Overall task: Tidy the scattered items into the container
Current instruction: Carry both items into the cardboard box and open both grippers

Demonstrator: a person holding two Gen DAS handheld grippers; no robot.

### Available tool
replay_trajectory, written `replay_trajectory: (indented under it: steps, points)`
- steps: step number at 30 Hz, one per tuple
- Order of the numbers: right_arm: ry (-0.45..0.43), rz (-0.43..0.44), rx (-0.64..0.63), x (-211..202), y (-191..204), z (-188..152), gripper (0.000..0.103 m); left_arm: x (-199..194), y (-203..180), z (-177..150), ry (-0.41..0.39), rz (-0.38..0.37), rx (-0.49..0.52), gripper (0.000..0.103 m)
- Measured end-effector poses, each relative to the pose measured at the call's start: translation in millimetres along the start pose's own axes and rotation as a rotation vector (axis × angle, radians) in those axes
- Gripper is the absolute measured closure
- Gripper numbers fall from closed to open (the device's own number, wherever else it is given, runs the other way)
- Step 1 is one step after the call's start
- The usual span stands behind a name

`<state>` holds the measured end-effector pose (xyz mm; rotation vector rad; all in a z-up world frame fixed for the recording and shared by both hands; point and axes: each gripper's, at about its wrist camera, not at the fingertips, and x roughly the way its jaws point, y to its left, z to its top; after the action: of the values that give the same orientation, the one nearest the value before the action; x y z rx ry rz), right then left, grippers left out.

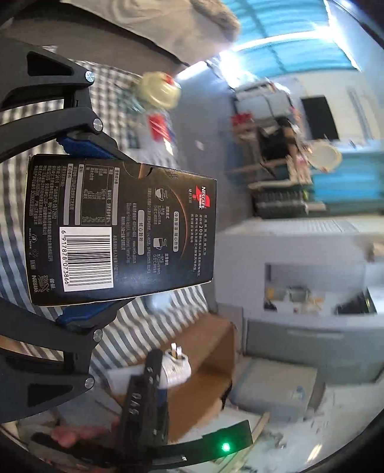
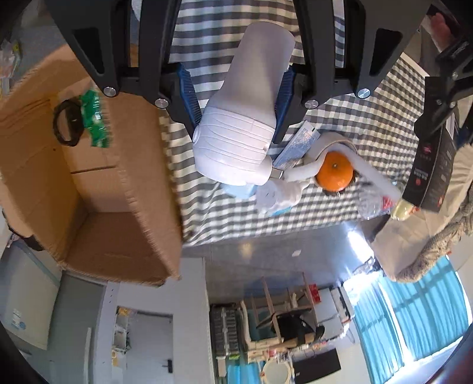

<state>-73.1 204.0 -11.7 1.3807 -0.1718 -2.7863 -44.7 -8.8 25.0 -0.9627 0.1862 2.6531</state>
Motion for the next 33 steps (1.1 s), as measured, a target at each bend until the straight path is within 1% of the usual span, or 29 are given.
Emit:
replay_trajectory:
  steps: [1,3,4,7,9,12,14,16,18,20,22,25,28,30,31,32,33]
  points:
    - [-0.017,-0.007,0.004,-7.1,-5.3,1.8,0.057,-0.9,-8.6,7.9,-0.009,-0.020,0.014,0.024]
    - [-0.057,-0.046,0.016,-25.8,-21.4,6.3,0.057,-2.0,-32.6,25.0,-0.044,-0.078,0.049,0.024]
    - [-0.075,-0.063,0.026,-34.0,-30.1,8.6,0.057,-1.5,-49.3,37.9,-0.064,-0.129,0.070,0.024]
    - [-0.139,-0.115,0.073,-63.1,-65.1,18.2,0.057,4.7,-90.4,65.7,-0.092,-0.239,0.107,0.024]
    - [-0.179,-0.171,0.091,-82.2,-91.7,23.8,0.057,13.6,-124.9,84.4,-0.104,-0.301,0.135,0.024]
    - [-0.205,-0.251,0.116,-98.1,-124.3,26.2,0.057,31.2,-168.6,98.7,-0.109,-0.336,0.174,0.024]
    - [-0.190,-0.293,0.129,-96.0,-147.4,25.3,0.057,43.0,-197.0,101.3,-0.098,-0.369,0.199,0.024]
    - [-0.157,-0.311,0.129,-87.1,-164.2,22.4,0.057,58.7,-219.8,102.7,-0.086,-0.369,0.218,0.024]
    - [-0.116,-0.331,0.140,-71.9,-183.0,18.6,0.057,74.3,-235.5,101.5,-0.059,-0.356,0.211,0.024]
    - [-0.079,-0.324,0.156,-57.8,-199.2,17.1,0.057,96.0,-246.9,100.6,-0.006,-0.365,0.206,0.024]
    - [-0.051,-0.300,0.168,-44.6,-211.8,17.2,0.057,108.7,-254.6,101.4,0.017,-0.340,0.194,0.024]
    - [-0.032,-0.299,0.151,-31.6,-217.2,16.0,0.057,128.3,-260.5,101.0,0.047,-0.294,0.193,0.024]
    - [-0.021,-0.273,0.142,-19.1,-216.6,17.0,0.057,139.7,-262.4,99.4,0.065,-0.269,0.187,0.023]
    - [-0.023,-0.258,0.138,-12.8,-215.8,17.7,0.057,142.0,-262.9,97.0,0.059,-0.253,0.184,0.019]
    - [-0.030,-0.258,0.138,-11.5,-215.5,17.4,0.054,140.9,-261.3,96.3,0.055,-0.240,0.180,0.017]
    - [-0.040,-0.264,0.137,-11.6,-215.1,16.7,0.049,139.7,-260.6,94.5,0.054,-0.234,0.175,0.008]
    - [-0.054,-0.270,0.135,-11.7,-213.2,16.0,0.033,137.0,-254.0,94.3,0.054,-0.233,0.166,0.001]
